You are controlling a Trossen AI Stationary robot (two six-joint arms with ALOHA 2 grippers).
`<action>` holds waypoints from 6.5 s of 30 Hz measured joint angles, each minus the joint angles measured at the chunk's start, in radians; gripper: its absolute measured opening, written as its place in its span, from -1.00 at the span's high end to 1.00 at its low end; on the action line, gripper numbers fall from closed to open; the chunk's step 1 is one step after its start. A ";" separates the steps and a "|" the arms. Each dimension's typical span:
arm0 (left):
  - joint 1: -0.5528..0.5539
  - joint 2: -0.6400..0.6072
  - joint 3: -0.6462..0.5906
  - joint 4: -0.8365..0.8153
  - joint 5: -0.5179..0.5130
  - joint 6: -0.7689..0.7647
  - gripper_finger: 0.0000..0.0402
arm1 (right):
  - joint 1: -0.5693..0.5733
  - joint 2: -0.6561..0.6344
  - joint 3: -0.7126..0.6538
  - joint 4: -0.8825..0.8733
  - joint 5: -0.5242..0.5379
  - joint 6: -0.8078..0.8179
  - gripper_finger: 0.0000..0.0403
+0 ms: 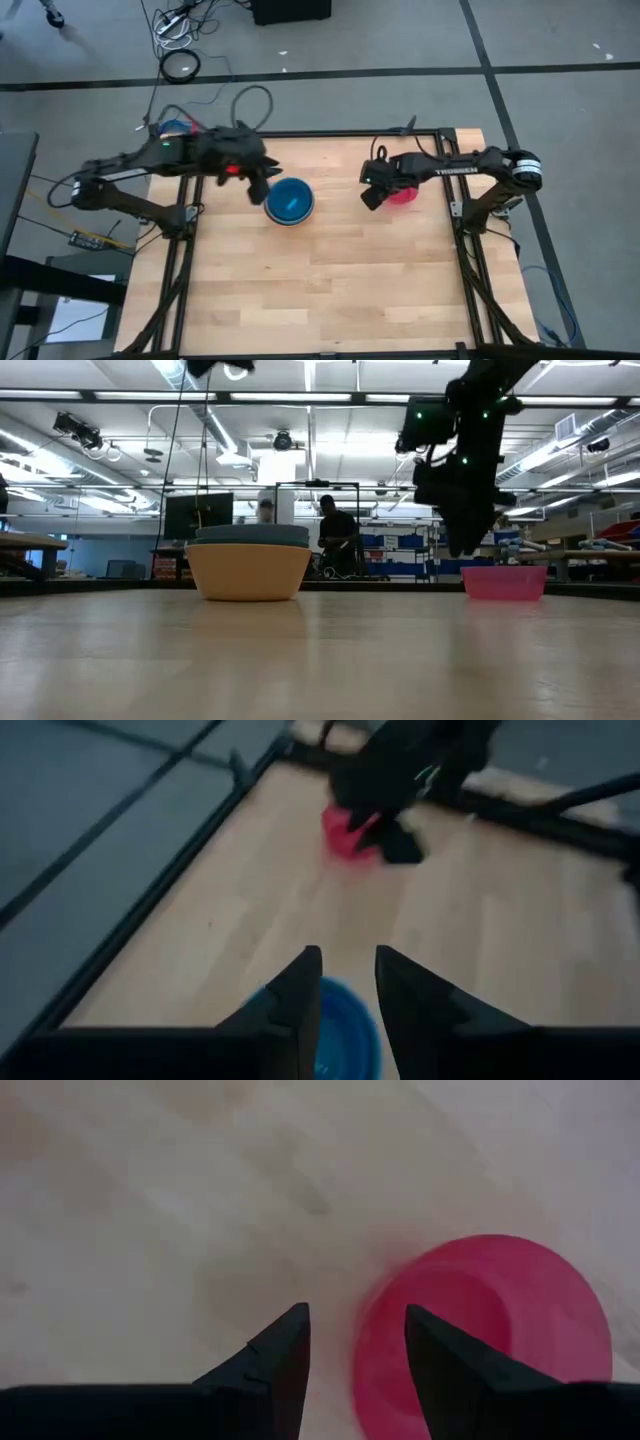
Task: Nest bowls inside each other
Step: Stack the red bowl on top of the light blue bowl, then return to Home Position
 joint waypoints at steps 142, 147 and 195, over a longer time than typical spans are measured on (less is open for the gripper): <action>-0.273 -1.168 -0.865 0.483 -0.346 0.352 0.47 | 0.518 -1.446 -0.469 0.671 -0.135 -0.765 0.34; -0.272 -1.168 -0.965 0.566 -0.376 0.359 0.47 | 0.518 -1.455 -0.572 0.780 -0.172 -0.765 0.33; -0.198 -1.168 -1.325 0.698 -0.174 0.156 0.47 | 0.014 -1.264 -0.987 1.125 -0.458 -0.625 0.33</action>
